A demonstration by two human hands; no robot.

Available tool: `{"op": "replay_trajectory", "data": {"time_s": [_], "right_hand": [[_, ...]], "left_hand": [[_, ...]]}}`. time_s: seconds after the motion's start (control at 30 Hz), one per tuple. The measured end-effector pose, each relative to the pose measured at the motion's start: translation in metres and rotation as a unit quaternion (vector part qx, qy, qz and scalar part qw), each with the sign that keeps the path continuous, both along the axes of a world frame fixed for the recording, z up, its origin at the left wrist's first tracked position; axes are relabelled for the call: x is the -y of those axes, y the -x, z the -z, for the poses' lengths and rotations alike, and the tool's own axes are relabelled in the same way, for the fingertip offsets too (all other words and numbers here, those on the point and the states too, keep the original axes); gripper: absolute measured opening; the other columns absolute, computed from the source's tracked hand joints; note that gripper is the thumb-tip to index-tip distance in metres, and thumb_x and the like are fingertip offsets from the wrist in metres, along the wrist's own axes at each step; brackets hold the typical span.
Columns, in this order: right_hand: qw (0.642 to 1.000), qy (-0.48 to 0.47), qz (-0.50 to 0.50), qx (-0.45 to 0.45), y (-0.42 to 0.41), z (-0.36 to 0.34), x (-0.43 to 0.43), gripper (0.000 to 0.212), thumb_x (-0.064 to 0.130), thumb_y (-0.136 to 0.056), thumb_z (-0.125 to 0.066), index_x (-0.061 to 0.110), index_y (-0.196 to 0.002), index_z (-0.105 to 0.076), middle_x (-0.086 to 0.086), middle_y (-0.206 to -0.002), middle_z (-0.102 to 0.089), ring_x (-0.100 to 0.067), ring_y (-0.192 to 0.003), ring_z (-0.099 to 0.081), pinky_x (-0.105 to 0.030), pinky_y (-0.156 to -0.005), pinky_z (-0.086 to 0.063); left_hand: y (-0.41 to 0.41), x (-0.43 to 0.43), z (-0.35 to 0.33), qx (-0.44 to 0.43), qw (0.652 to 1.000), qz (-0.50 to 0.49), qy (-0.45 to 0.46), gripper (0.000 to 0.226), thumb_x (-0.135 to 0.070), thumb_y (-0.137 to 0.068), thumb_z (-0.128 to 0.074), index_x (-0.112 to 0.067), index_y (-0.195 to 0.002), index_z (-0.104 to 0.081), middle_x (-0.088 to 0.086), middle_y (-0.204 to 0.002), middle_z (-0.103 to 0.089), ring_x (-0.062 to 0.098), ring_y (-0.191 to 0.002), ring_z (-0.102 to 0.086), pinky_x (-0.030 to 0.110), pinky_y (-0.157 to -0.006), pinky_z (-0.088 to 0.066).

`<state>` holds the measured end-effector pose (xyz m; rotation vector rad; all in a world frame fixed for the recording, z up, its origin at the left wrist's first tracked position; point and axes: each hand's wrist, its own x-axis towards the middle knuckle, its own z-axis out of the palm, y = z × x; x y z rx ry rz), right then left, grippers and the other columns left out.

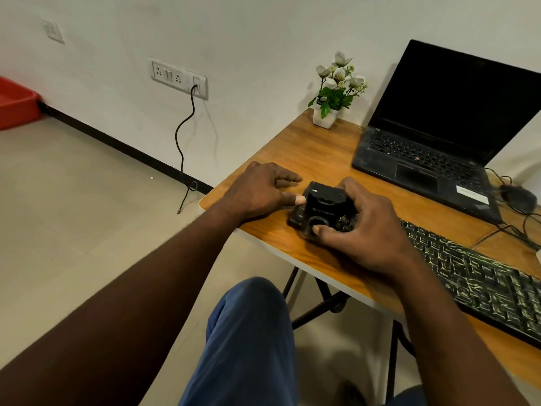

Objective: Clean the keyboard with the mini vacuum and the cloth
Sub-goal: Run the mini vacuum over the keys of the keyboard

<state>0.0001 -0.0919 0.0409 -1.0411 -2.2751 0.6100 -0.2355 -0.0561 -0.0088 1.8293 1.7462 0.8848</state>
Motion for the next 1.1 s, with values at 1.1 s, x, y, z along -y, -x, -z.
{"op": "replay_trajectory", "data": {"time_s": [1.1], "right_hand": [[0.997, -0.036, 0.063, 0.037, -0.006, -0.013, -0.043, 0.045, 0.025, -0.081, -0.083, 0.020, -0.119, -0.059, 0.005, -0.109, -0.068, -0.005, -0.089, -0.063, -0.023, -0.071, -0.054]], "left_hand": [[0.000, 0.010, 0.003, -0.041, 0.998, 0.039, -0.035, 0.048, -0.058, -0.089, -0.063, -0.045, -0.135, -0.061, -0.008, -0.132, -0.064, 0.018, -0.119, -0.052, 0.051, -0.096, -0.050]]}}
